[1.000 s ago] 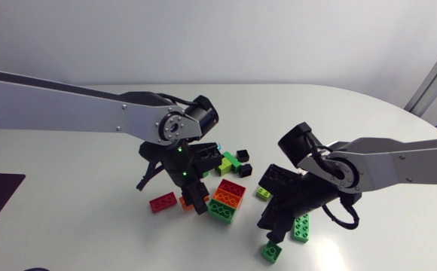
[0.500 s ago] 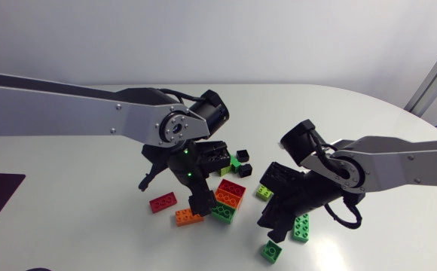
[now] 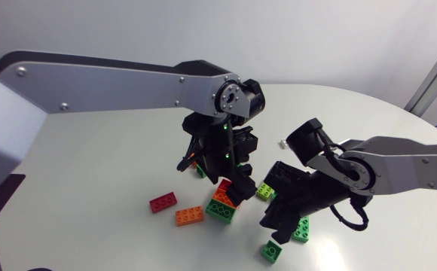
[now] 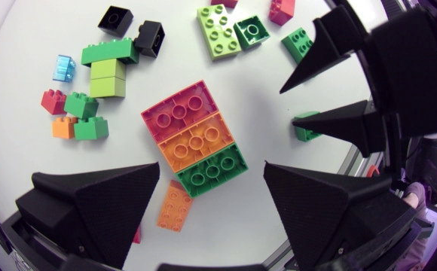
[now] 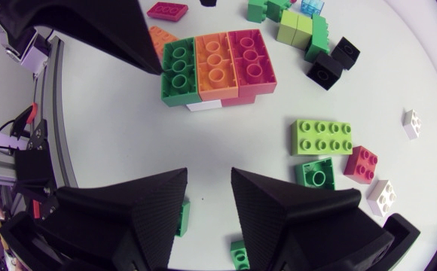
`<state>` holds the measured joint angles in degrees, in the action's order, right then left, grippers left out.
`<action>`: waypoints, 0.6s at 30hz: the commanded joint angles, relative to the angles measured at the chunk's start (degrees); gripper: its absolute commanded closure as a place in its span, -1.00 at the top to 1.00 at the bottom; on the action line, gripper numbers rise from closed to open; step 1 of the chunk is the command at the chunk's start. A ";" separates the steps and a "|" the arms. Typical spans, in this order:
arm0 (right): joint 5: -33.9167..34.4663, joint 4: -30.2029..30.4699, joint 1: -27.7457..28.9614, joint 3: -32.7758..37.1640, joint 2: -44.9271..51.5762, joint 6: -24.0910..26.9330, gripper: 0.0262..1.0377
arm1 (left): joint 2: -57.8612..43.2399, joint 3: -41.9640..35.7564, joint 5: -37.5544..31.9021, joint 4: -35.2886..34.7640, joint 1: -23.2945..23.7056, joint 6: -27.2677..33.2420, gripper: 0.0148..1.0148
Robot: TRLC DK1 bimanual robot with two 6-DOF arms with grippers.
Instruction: Disassemble duplo
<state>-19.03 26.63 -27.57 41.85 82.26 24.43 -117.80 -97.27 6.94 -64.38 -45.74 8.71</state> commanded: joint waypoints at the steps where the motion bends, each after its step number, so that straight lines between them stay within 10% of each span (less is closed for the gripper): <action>1: 0.31 0.88 0.94 -1.77 -1.05 -0.08 -0.14 | -4.02 -1.78 0.27 -1.01 0.91 -3.70 0.90; 18: -1.01 3.43 7.27 -3.09 -6.41 2.73 -0.14 | -8.41 -2.22 -2.37 3.56 -1.29 -8.62 0.91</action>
<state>-19.68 28.99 -20.86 40.84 76.51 26.00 -123.90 -98.06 4.64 -60.64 -46.28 1.83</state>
